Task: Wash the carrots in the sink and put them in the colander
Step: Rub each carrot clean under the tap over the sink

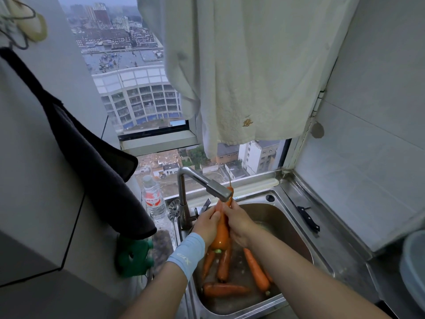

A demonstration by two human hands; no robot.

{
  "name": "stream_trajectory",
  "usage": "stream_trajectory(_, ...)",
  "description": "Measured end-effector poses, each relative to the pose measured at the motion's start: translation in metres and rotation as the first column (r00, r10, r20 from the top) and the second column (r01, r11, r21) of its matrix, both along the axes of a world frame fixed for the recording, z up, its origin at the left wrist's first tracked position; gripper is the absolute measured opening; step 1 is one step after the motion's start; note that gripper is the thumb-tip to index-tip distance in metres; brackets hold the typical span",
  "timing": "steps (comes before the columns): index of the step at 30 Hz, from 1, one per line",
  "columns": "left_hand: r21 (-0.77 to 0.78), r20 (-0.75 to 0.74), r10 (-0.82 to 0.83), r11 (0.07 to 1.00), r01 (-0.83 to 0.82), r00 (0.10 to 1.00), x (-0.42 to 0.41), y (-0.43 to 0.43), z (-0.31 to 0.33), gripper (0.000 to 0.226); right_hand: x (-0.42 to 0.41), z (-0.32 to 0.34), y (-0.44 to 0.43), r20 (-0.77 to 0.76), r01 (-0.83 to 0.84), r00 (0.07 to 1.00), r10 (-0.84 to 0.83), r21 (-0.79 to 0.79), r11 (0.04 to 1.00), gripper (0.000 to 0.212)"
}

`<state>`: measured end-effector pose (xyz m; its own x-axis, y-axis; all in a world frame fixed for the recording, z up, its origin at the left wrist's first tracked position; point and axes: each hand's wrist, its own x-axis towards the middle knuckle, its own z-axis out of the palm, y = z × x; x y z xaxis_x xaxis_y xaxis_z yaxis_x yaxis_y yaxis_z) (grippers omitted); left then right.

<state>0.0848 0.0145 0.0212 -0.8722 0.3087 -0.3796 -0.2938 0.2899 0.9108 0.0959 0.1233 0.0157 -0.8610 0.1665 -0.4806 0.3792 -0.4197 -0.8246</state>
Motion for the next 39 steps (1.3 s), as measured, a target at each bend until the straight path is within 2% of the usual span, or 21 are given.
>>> stream_trajectory(3,0.064,0.078,-0.04,0.997,0.035,0.996,-0.003,-0.006,-0.001,0.034,0.0,-0.002,0.006,-0.015,-0.023,1.0,0.022,-0.039,0.999,0.03)
stream_trajectory(7,0.126,0.129,-0.134,0.985,0.118,0.983,-0.007,-0.013,-0.003,0.032,0.0,-0.001,0.004,0.029,0.017,0.999,-0.019,0.088,0.996,0.023)
stream_trajectory(10,0.152,0.14,-0.089,0.986,0.068,0.986,-0.005,-0.011,-0.003,0.027,0.0,-0.002,0.0,0.077,0.059,0.994,-0.076,0.201,0.978,0.028)
stream_trajectory(13,0.067,0.107,0.031,0.997,-0.039,0.994,-0.005,-0.003,-0.003,0.021,0.003,-0.002,-0.003,0.086,0.026,0.995,-0.052,0.288,0.957,0.03)
stream_trajectory(16,0.025,0.104,0.127,0.991,-0.13,0.986,-0.011,-0.003,-0.013,0.033,0.006,-0.003,-0.013,0.046,-0.079,0.996,0.073,0.161,0.984,0.024)
stream_trajectory(19,0.001,0.153,0.15,0.988,-0.152,0.977,-0.02,-0.007,-0.028,0.034,0.004,-0.012,-0.018,0.022,-0.142,0.99,0.141,0.065,0.988,0.043)
stream_trajectory(22,-0.01,0.203,0.123,0.992,-0.123,0.972,-0.022,-0.014,-0.023,0.034,0.002,-0.014,-0.023,0.026,-0.139,0.99,0.136,0.168,0.976,0.045)
stream_trajectory(25,-0.002,0.237,0.085,0.996,-0.088,0.968,-0.021,-0.02,-0.018,0.025,0.001,-0.011,-0.026,0.054,-0.153,0.988,0.143,0.397,0.905,0.04)
stream_trajectory(27,0.039,0.251,0.057,0.997,-0.069,0.966,-0.018,-0.021,-0.015,0.025,0.0,-0.013,-0.024,0.064,-0.159,0.987,0.147,0.494,0.855,0.036)
stream_trajectory(32,0.087,0.13,0.106,0.989,-0.118,0.986,-0.024,-0.015,-0.011,0.038,0.013,-0.019,-0.017,0.066,-0.265,0.957,0.282,0.589,0.763,0.036)
stream_trajectory(34,0.039,0.076,0.119,0.992,-0.123,0.99,-0.026,-0.014,-0.012,0.044,0.02,-0.017,-0.01,0.09,-0.349,0.923,0.375,0.61,0.712,0.033)
stream_trajectory(37,0.055,0.049,0.18,0.982,-0.182,0.982,-0.023,-0.01,-0.013,0.04,0.021,-0.013,0.006,0.146,-0.447,0.877,0.458,0.6,0.663,0.039)
stream_trajectory(39,0.019,0.021,0.208,0.978,-0.208,0.978,-0.019,-0.005,-0.016,0.034,0.019,-0.009,0.018,0.212,-0.514,0.835,0.507,0.627,0.585,0.044)
